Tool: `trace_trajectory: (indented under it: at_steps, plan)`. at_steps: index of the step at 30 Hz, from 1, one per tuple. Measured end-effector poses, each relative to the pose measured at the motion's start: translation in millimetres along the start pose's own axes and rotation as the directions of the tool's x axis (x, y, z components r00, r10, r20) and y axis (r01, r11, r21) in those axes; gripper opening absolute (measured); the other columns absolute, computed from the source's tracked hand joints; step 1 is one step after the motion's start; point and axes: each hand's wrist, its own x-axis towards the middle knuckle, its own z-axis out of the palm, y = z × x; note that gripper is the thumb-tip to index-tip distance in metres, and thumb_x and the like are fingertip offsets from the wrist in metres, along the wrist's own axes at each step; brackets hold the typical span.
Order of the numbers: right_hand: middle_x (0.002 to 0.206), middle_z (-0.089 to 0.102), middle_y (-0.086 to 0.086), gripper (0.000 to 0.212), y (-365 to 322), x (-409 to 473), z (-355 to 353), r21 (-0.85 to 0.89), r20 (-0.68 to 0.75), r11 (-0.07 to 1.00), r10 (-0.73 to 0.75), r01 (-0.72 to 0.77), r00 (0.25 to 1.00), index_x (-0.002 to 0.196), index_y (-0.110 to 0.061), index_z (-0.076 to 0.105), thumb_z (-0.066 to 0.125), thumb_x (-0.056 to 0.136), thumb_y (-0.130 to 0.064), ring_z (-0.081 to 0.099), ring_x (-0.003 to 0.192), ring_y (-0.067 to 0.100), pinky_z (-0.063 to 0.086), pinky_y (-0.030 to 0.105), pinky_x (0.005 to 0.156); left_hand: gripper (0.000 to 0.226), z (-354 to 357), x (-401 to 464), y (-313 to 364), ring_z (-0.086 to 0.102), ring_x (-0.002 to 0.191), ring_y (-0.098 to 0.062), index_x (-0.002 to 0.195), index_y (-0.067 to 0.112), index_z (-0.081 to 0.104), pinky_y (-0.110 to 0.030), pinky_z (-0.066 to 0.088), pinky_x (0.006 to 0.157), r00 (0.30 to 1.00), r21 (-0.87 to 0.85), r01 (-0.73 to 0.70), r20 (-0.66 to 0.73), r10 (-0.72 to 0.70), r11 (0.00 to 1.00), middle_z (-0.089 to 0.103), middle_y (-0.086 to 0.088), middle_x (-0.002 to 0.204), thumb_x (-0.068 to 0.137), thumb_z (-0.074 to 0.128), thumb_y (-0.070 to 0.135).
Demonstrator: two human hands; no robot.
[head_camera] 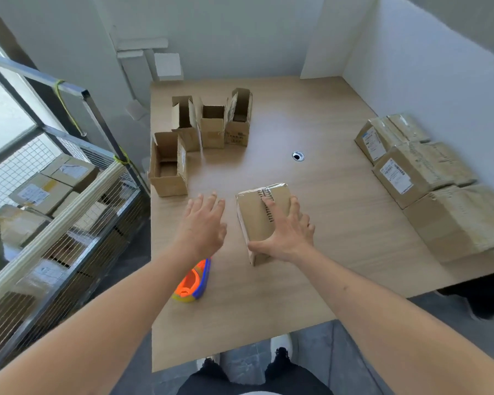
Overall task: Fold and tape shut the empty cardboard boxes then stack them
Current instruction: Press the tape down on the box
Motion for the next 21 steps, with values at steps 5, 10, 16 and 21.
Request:
trace_trajectory:
  at_steps: [5,10,16,21]
  plan:
    - [0.164,-0.007,0.003,0.117,10,-8,-52,0.08,-0.134,0.994,0.084,-0.074,0.987,0.147,-0.063,0.008,0.069,0.049,-0.082,0.033,0.132,0.046,0.031,0.055,0.109,0.068,-47,31,29,0.008,0.156,-0.036,0.163,0.014,0.016,-0.05,0.008,0.127,0.994,0.027,-0.107,-0.031,0.108,0.994,0.014,-0.007,0.17,0.106,0.042,0.04]
    - [0.164,-0.004,0.002,0.116,48,-10,-104,0.14,-0.207,0.985,0.131,-0.103,0.97,0.15,-0.06,0.011,0.068,0.052,-0.085,0.031,0.136,0.046,0.028,0.057,0.113,0.068,-81,57,80,0.007,0.157,-0.034,0.163,0.014,0.014,-0.05,0.007,0.128,0.977,0.049,-0.193,-0.079,0.197,0.98,0.013,-0.006,0.17,0.106,0.041,0.041]
    - [0.165,-0.003,0.001,0.116,123,-10,-160,0.182,-0.281,0.98,0.126,-0.076,0.951,0.15,-0.058,0.015,0.071,0.052,-0.083,0.024,0.144,0.044,0.023,0.058,0.115,0.068,-101,87,166,0.014,0.156,-0.034,0.163,0.014,0.015,-0.05,0.01,0.127,0.966,0.088,-0.221,-0.116,0.231,0.971,0.018,-0.006,0.169,0.106,0.04,0.042]
    - [0.166,-0.005,0.0,0.116,202,-8,-195,0.192,-0.286,0.981,0.087,-0.031,0.954,0.152,-0.058,0.017,0.074,0.054,-0.082,0.017,0.147,0.044,0.02,0.06,0.118,0.066,-93,101,253,0.02,0.154,-0.034,0.162,0.014,0.019,-0.05,0.014,0.126,0.974,0.035,-0.173,-0.141,0.176,0.984,0.024,-0.006,0.167,0.106,0.042,0.041]
